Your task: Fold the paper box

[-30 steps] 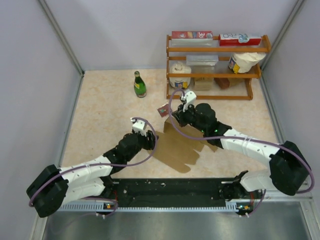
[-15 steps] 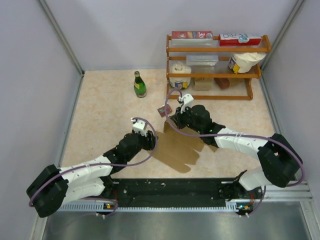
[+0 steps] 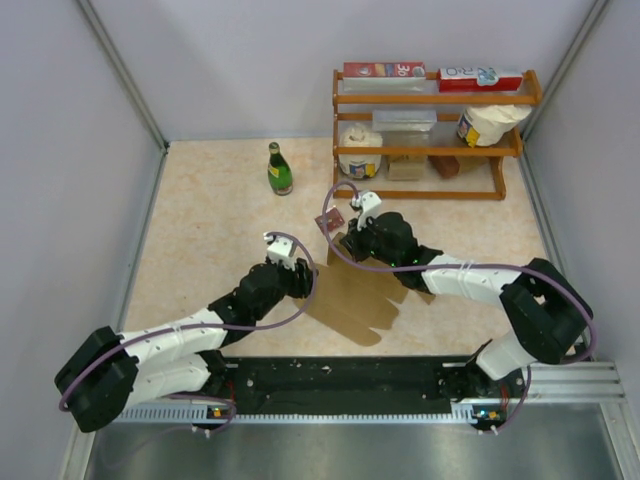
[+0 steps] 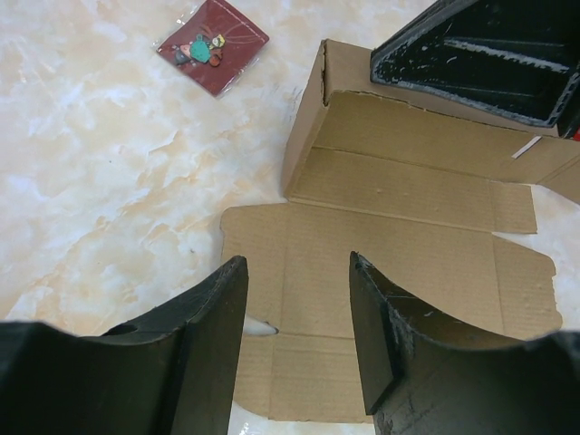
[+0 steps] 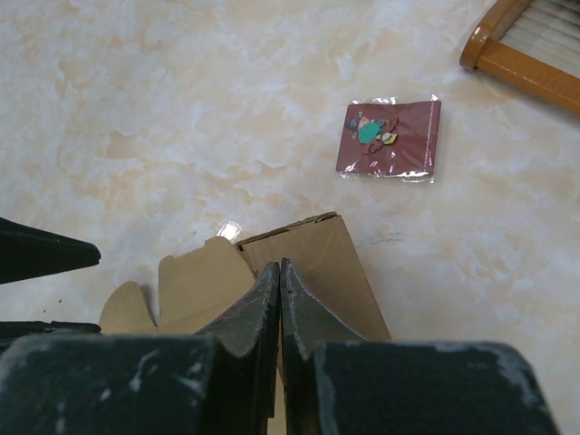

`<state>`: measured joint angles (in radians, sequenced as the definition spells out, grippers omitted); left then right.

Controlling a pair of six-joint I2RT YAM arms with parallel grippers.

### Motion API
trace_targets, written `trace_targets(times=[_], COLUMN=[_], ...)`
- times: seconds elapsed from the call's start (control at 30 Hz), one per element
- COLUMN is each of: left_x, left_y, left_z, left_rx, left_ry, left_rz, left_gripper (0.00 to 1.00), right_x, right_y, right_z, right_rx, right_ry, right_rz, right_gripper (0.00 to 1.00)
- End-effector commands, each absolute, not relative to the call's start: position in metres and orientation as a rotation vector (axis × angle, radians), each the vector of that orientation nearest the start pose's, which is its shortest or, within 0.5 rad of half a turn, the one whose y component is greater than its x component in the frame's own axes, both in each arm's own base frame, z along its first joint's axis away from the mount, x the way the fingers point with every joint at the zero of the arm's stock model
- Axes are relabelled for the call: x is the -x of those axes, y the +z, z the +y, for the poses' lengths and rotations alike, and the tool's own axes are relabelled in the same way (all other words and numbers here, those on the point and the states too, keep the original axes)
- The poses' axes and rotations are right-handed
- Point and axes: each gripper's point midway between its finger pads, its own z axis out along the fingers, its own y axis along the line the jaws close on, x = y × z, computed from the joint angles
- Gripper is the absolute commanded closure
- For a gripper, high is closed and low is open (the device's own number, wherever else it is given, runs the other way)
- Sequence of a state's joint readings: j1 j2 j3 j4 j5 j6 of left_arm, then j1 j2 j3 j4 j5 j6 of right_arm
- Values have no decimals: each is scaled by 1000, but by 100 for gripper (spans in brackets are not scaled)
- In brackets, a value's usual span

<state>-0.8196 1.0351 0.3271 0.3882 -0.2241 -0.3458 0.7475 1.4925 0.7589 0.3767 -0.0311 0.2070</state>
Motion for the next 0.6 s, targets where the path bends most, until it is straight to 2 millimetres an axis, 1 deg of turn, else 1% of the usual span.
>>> trace_targets(times=[0.0,0.13,0.57], left_x=[-253,-253,-254], left_y=[134,134,132], left_z=[-236,-237,-240], left_rx=[-286,-285,-284], left_ry=[-620,-623,-629], left_rz=[1844,1843,1855], left_gripper=[47,47,48], right_x=[-315,-314,-308], right_y=[126,118,101], right_z=[311,311,311], right_rx=[536,548,575], right_ry=[676,671,674], right_rz=[1905,1925,1968], right_gripper=[100,100,100])
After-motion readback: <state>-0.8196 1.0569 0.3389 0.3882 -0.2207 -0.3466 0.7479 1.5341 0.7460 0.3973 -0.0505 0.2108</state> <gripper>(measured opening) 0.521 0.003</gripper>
